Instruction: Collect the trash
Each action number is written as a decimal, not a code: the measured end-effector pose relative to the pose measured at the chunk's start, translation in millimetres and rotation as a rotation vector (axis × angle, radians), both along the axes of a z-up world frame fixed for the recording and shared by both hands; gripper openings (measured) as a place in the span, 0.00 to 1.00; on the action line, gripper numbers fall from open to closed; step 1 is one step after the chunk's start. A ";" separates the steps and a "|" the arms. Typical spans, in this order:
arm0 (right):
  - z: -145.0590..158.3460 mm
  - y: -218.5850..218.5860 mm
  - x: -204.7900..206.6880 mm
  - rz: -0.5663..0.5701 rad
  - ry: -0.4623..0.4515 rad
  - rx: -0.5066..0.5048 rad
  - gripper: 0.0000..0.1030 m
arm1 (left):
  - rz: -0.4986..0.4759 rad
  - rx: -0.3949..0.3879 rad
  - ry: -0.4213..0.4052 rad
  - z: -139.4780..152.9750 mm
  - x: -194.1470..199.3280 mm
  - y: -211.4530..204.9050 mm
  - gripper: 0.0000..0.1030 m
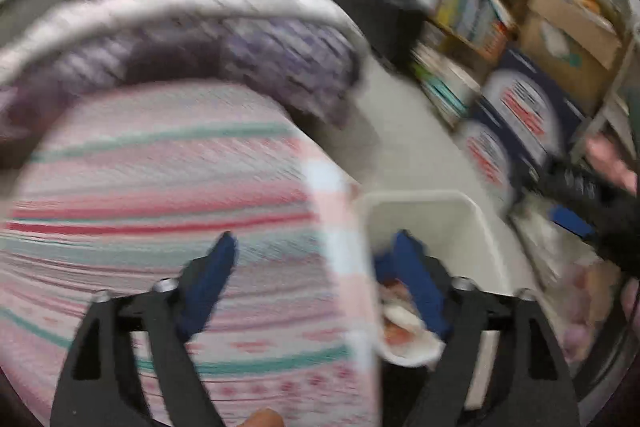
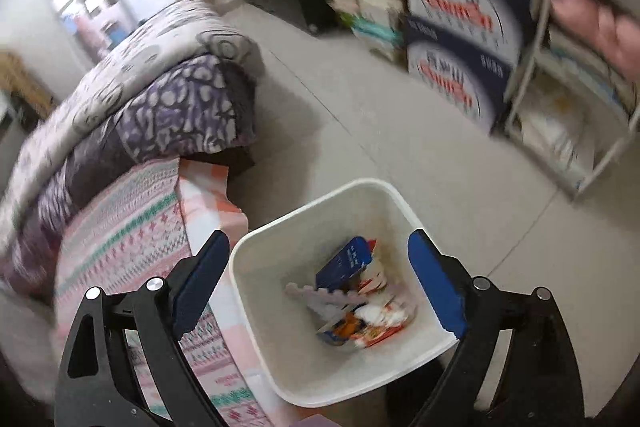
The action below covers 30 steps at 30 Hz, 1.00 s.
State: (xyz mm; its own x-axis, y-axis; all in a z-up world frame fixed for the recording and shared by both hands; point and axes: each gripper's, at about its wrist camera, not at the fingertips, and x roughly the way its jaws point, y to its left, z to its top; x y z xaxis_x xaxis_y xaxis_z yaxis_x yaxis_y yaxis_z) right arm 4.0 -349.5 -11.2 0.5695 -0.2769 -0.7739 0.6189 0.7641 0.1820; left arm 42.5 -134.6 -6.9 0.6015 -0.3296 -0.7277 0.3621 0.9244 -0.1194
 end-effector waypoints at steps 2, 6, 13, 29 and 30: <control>8.5 14.0 -7.7 0.013 -0.025 -0.049 0.92 | 0.108 -0.009 -0.111 19.0 -16.6 26.8 0.92; 18.7 56.4 -32.1 0.079 -0.079 -0.179 0.93 | 0.235 0.015 -0.251 34.1 -42.7 59.0 0.94; -11.5 88.7 -54.5 0.126 -0.105 -0.175 0.93 | 0.279 0.062 -0.187 4.3 -54.8 88.8 0.94; -38.0 103.5 -34.4 0.127 -0.097 -0.182 0.93 | 0.309 0.170 -0.126 -33.1 -33.3 93.4 0.94; -37.8 104.4 -34.5 0.127 -0.097 -0.188 0.93 | 0.307 0.175 -0.125 -34.5 -33.0 91.9 0.94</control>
